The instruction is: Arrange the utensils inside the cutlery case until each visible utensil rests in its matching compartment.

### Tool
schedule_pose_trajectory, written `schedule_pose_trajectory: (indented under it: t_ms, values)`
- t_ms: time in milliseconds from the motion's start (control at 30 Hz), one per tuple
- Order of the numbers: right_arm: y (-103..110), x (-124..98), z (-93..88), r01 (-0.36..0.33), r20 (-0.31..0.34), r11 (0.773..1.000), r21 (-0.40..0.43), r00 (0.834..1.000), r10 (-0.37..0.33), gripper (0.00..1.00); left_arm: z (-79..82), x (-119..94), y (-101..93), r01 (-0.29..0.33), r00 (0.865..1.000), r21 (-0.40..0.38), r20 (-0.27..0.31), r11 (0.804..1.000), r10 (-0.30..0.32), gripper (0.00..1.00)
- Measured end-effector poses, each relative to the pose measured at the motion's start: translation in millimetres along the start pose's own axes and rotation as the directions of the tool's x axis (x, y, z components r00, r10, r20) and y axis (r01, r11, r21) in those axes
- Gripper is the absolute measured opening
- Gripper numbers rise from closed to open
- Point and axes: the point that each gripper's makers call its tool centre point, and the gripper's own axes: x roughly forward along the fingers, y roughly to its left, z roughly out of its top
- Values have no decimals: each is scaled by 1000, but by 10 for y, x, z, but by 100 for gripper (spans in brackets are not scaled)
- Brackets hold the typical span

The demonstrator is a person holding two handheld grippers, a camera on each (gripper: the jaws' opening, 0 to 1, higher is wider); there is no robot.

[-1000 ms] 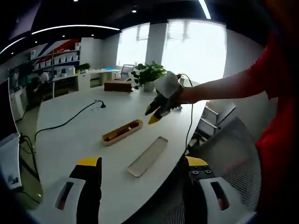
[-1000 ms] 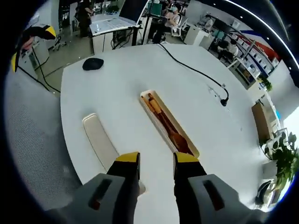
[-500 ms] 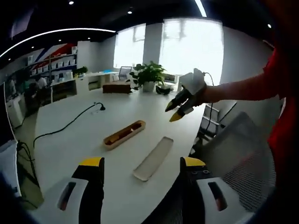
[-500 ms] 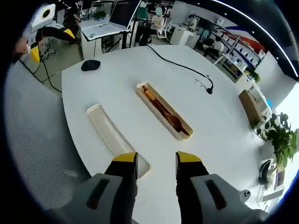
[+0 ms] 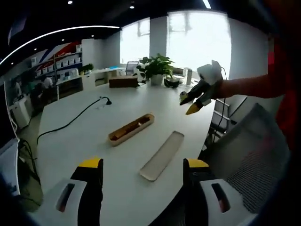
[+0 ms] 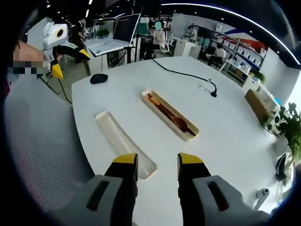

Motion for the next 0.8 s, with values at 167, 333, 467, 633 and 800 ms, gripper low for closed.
schedule_pose_trajectory:
  t_ms: [167,333,467,633,800]
  values:
    - [103,11,-201,-15,-31,1000,11,999,16,39,-158,197,-114,51,997,21,-67,999,-49,71]
    - [161,77,-368,9,-63,1000,-4,998,-9,40,-323,439,-120,87,990,44,-116,995,-81,68]
    - [275,222,-581,-54,-150,995,-87,988,41,42,-421,655,-116,112,983,42,-149,993,-105,67]
    - [309,331,-579,-99,-150,990,-105,985,82,48,-474,846,-189,144,979,72,-157,987,-131,65]
    - [228,381,-569,-128,-183,982,-141,978,102,42,-515,922,-205,175,970,121,-189,977,-151,59]
